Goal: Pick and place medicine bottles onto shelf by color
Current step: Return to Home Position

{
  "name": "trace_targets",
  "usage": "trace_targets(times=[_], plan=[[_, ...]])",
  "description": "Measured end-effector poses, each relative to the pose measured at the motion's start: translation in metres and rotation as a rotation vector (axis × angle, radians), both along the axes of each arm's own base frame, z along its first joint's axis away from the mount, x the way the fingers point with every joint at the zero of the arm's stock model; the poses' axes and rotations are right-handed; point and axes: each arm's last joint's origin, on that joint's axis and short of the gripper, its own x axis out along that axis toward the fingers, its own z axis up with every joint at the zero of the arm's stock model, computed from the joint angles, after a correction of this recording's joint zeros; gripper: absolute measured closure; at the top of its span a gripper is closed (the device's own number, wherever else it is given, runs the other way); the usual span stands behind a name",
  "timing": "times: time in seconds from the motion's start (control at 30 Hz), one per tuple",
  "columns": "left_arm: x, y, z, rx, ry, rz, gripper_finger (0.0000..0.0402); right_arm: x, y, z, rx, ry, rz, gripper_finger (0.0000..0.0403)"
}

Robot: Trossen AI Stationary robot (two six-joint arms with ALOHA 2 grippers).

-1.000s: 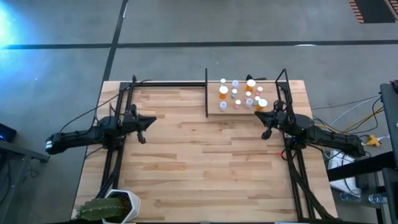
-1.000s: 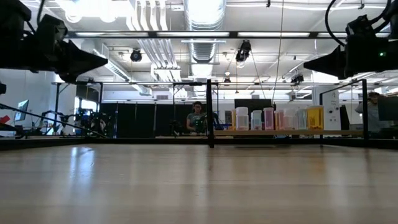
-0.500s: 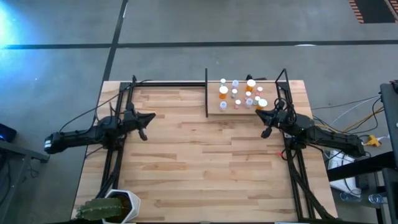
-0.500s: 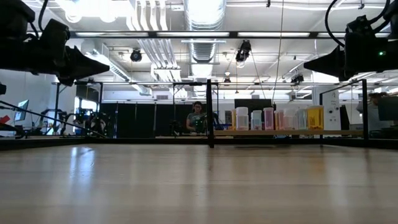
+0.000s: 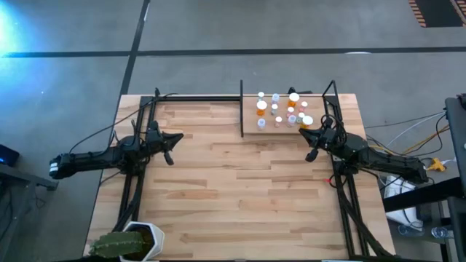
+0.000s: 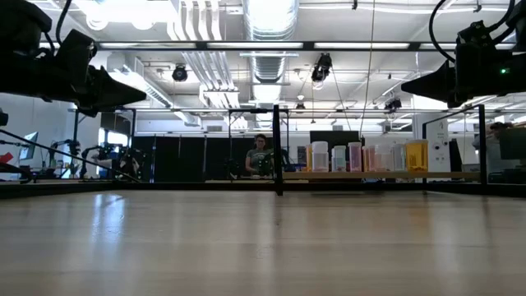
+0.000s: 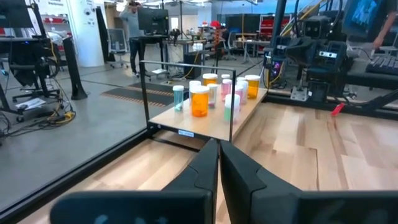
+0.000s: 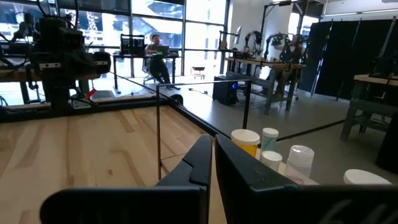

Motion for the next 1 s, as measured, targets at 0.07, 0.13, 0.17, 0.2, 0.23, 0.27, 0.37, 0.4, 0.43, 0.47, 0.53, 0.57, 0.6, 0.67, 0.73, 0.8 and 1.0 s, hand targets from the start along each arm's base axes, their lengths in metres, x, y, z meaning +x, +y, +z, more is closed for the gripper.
trace_targets(times=[0.07,0.13,0.17,0.2,0.23,0.27,0.37,0.4,0.43,0.47,0.53,0.57,0.6,0.67,0.73,0.8,1.0], plan=[[0.0005,0.0001,-0.0007,-0.001,0.008,0.0,0.0401,0.0,0.0,0.0,0.001,0.0,0.0,0.039],[0.0009,0.0001,-0.0013,-0.002,0.015,-0.001,0.0401,0.0,0.0,0.0,0.001,0.0,0.0,0.039],[0.0011,0.0001,-0.0016,-0.003,0.019,-0.001,0.0401,0.0,0.0,-0.0001,0.001,0.0,0.0,0.039],[0.0014,0.0002,-0.002,-0.004,0.023,-0.001,0.0401,0.0,0.0,-0.0001,0.0,0.001,0.0,0.039],[0.0015,0.0002,-0.0022,-0.004,0.026,-0.002,0.0401,0.0,0.0,-0.0001,0.0,0.001,0.0,0.039],[0.0017,0.0002,-0.0024,-0.005,0.028,-0.002,0.0401,0.0,0.0,-0.0001,-0.001,0.001,0.0,0.039],[0.0023,0.0003,-0.0033,-0.006,0.039,-0.003,0.0401,0.0,0.0,-0.0002,-0.001,0.002,0.0,0.039],[0.0024,0.0003,-0.0036,-0.007,0.042,-0.003,0.0401,0.0,0.0,-0.0002,-0.001,0.002,0.0,0.039],[0.0026,0.0003,-0.0039,-0.007,0.045,-0.003,0.0401,0.0,0.0,-0.0002,-0.001,0.002,0.0,0.039],[0.0028,0.0003,-0.0042,-0.008,0.048,-0.003,0.0401,0.0,0.0,-0.0002,0.0,0.001,0.0,0.039],[0.0031,0.0004,-0.0047,-0.008,0.055,-0.003,0.0401,0.0,0.0,-0.0002,0.001,0.001,0.0,0.039],[0.0032,0.0004,-0.0049,-0.009,0.057,-0.003,0.0401,0.0,0.0,-0.0003,0.001,0.001,0.0,0.039],[0.0034,0.0004,-0.0052,-0.009,0.06,-0.003,0.0401,0.0001,0.0,-0.0003,0.001,0.002,0.0,0.039],[0.0037,0.0005,-0.0058,-0.01,0.066,-0.003,0.0401,0.0001,0.0,-0.0003,0.001,0.002,0.0,0.039],[0.004,0.0005,-0.0063,-0.011,0.072,-0.003,0.0402,0.0001,0.0,-0.0003,0.001,0.001,0.0,0.039],[0.0044,0.0006,-0.0068,-0.012,0.078,-0.003,0.0401,0.0001,0.0,-0.0003,0.001,0.002,0.0,0.039],[0.0051,0.0007,-0.0081,-0.014,0.093,-0.003,0.0402,0.0001,0.0,-0.0003,0.001,0.001,0.0,0.039]])
